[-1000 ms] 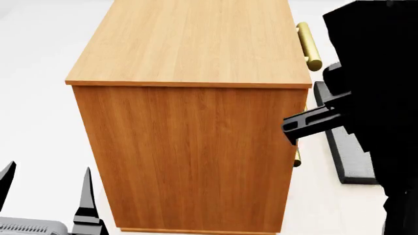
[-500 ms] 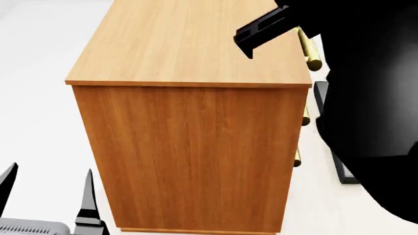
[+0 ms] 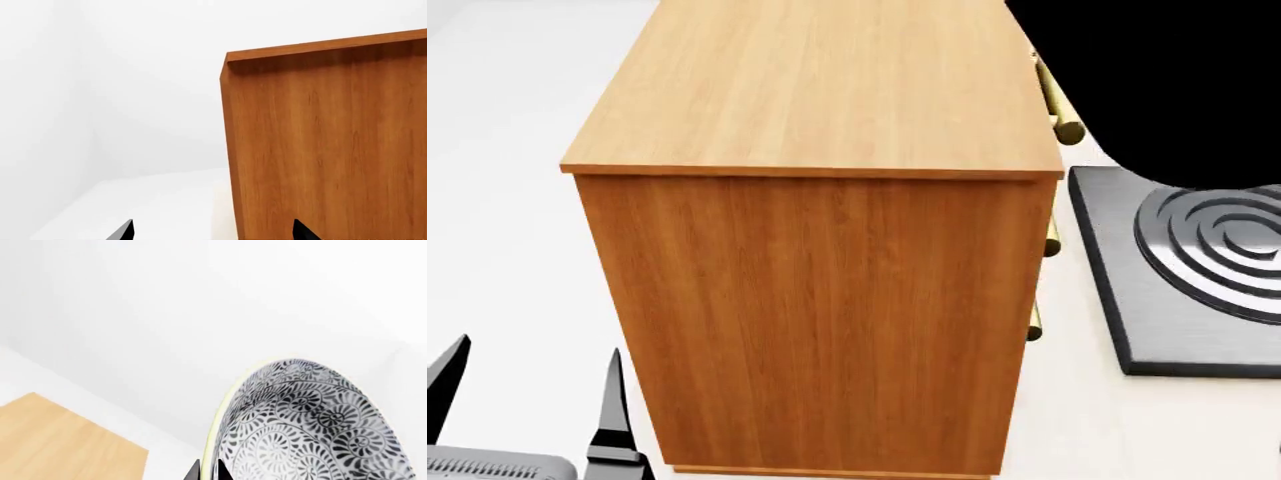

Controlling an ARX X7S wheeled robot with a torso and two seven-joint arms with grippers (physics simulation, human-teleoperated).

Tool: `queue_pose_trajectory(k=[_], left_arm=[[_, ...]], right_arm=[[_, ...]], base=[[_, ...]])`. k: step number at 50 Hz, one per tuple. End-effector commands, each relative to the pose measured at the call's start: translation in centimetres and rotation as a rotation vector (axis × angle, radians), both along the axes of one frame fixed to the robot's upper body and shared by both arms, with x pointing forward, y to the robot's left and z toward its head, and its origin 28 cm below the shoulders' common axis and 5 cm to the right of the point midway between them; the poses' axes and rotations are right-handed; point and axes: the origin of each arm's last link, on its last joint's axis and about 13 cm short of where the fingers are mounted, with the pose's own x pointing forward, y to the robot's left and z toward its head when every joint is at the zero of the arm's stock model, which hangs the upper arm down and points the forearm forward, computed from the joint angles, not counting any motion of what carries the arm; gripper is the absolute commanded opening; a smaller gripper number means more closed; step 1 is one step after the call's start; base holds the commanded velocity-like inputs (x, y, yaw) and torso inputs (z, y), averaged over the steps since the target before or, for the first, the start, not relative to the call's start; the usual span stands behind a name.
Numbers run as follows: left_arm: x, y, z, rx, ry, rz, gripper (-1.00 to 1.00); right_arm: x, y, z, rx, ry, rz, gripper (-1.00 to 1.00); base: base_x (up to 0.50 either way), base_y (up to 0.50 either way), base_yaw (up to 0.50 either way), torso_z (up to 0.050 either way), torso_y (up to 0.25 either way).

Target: Put the bowl on the top of the cabinet.

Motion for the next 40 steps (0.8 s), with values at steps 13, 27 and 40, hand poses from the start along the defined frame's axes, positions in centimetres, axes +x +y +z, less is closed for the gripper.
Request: queue_pose_trajectory(k=[13, 27, 40], left_arm=[[-0.1, 0.1, 0.0, 0.0, 0.003, 0.001, 1.0], [0.0, 0.2, 0.0, -0.003, 0.002, 0.006, 1.0], [0.0, 0.2, -0.3, -0.003, 0.007, 0.005, 1.0]], right_arm=[[1.5, 4.0, -0.4, -0.023, 0.009, 0.094, -1.0], [1.9, 5.0, -1.9, -0.034, 0.032, 0.136, -1.0], [3.4, 5.4, -3.9, -0.035, 0.066, 0.146, -1.0]], base=[[0.0, 0.0, 0.0, 0.0, 0.001], [0.0, 0.0, 0.0, 0.0, 0.001], [0.0, 0.0, 0.0, 0.0, 0.0]])
